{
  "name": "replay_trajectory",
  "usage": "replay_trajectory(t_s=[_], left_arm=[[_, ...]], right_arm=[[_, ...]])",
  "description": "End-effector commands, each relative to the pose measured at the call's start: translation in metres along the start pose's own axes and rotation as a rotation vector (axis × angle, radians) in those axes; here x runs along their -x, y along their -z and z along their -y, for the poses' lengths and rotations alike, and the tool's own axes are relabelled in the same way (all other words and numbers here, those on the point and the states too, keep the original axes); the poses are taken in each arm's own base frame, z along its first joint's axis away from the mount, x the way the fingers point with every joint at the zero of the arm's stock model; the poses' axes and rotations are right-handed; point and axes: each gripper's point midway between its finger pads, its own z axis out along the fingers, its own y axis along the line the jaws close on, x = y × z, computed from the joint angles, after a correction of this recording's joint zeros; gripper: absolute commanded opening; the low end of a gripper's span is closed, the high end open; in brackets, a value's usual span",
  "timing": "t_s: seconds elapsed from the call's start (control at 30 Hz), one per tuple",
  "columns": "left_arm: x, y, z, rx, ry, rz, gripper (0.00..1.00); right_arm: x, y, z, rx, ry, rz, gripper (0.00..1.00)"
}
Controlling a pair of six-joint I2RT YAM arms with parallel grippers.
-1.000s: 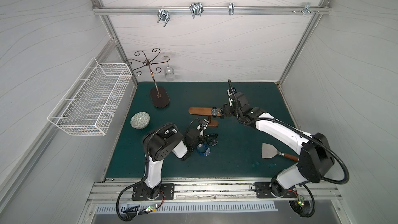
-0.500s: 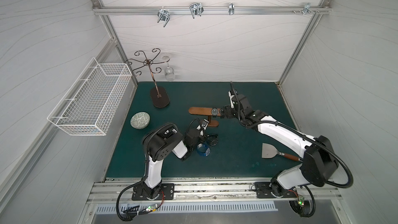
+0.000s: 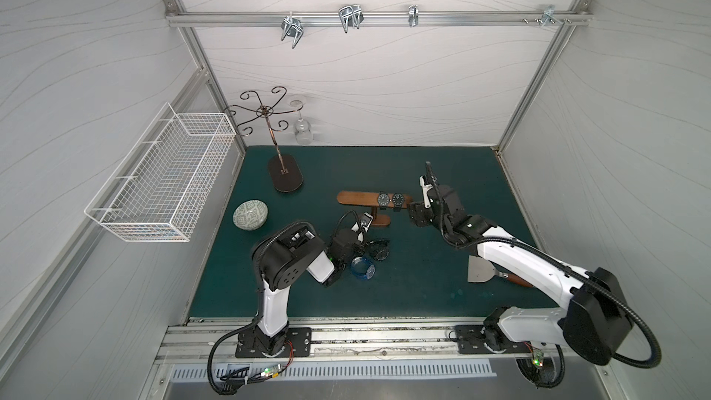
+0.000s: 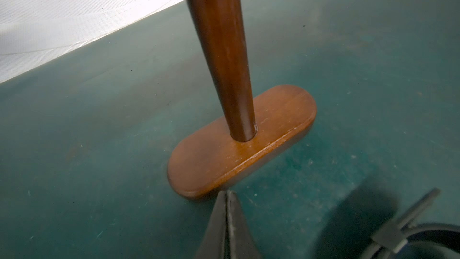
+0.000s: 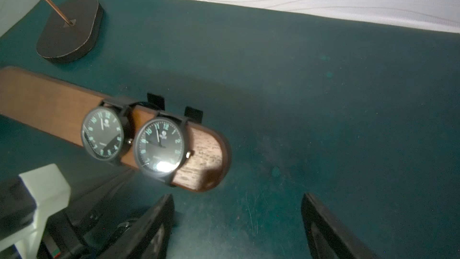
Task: Place watch on stand
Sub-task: Pick up the watch at the center of the board.
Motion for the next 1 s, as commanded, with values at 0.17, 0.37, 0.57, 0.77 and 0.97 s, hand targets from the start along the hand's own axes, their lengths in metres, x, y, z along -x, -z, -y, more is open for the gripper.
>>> replay_trajectory(t_s=[0.17, 0.37, 0.57, 0.77, 0.97], left_arm=[[0.025, 0.004, -0.005, 0.023, -0.008, 0.064, 0.15], [0.028, 0.007, -0.005, 0.019, -0.01, 0.074, 0.19], [0.034, 0.011, -0.005, 0.014, -0.017, 0.087, 0.23], [0.036, 0.015, -0.008, 0.025, -0.026, 0.086, 0.27], [0.035, 0.02, -0.012, 0.041, -0.029, 0.068, 0.29]], right_arm=[[0.02, 0.019, 0.002, 0.054, -0.065, 0.064, 0.84], [0.024, 0.008, 0.0, 0.07, -0.063, 0.041, 0.85], [0.015, -0.004, 0.0, 0.066, -0.066, 0.022, 0.85], [0.012, -0.003, 0.007, 0.068, -0.09, 0.039, 0.85], [0.009, -0.002, 0.013, 0.083, -0.116, 0.034, 0.85]])
